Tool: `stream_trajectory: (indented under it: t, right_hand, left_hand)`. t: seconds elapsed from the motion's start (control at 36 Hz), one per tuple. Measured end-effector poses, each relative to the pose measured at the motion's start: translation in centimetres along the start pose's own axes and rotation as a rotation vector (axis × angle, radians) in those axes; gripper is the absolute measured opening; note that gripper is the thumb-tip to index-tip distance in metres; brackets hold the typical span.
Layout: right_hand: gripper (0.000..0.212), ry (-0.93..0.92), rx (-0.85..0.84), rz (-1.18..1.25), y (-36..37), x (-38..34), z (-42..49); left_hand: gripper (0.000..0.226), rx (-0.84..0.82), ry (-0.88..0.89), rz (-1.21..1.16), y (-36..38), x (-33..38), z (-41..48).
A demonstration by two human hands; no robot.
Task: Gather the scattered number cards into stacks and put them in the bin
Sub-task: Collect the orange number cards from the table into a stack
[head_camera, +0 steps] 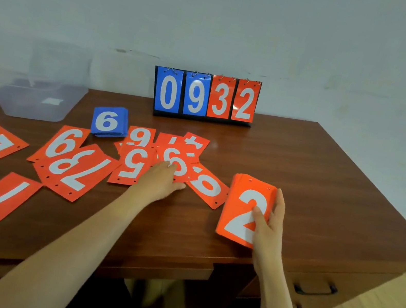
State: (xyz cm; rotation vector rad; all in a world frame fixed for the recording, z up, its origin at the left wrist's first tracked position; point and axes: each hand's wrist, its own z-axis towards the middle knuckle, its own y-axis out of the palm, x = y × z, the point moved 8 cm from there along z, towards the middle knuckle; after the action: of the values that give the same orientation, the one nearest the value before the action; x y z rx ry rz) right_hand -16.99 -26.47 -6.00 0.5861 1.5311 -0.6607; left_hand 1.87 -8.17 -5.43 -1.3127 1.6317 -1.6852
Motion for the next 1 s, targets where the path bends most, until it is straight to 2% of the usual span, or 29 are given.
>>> stream_trajectory:
  t: [0.06, 0.22, 0.28, 0.36, 0.47, 0.72, 0.78, 0.83, 0.92, 1.0]
  right_hand:
    - [0.058, 0.002, -0.018, 0.001, 0.4, 0.2, 0.1]
    - [0.055, 0.014, -0.021, -0.019, 1.2, 0.7, 0.4]
    - [0.055, 0.008, -0.021, -0.029, 1.5, 0.7, 0.4]
    - [0.055, 0.004, -0.019, -0.043, 1.8, 0.6, 0.6]
    - [0.055, -0.005, -0.025, -0.047, 2.1, 0.4, 0.7]
    - [0.055, -0.017, -0.024, -0.029, 2.5, -0.3, 0.5]
    - [0.055, -0.021, -0.024, -0.024, 2.6, -0.4, 0.4]
    - [0.055, -0.025, -0.021, -0.021, 2.6, -0.5, 0.4]
    - [0.054, -0.028, -0.013, -0.028, 2.5, -0.6, 0.3]
    - [0.054, -0.041, -0.009, -0.026, 2.5, -0.8, 0.2]
  left_hand:
    - [0.060, -0.013, 0.024, 0.080, -0.3, 0.2, 0.0]
    - [0.039, 0.085, 0.124, 0.378, -0.7, 1.8, -0.5]
    - [0.034, 0.103, 0.174, 0.396, -0.6, 2.2, -0.8]
    - [0.041, 0.128, 0.202, 0.369, -0.6, 2.0, -1.2]
    - [0.051, 0.232, 0.234, 0.219, -2.2, 1.5, -2.2]
    - [0.037, 0.458, 0.270, -0.430, -6.3, 0.5, -4.4]
    - [0.039, 0.448, 0.248, -0.581, -6.7, 0.4, -4.8]
    - [0.050, 0.357, 0.230, -0.720, -6.3, 0.4, -4.8]
    - [0.055, 0.226, 0.215, -0.737, -5.4, 0.5, -4.8]
    - [0.034, 0.372, 0.197, -0.588, -6.0, -0.2, -5.0]
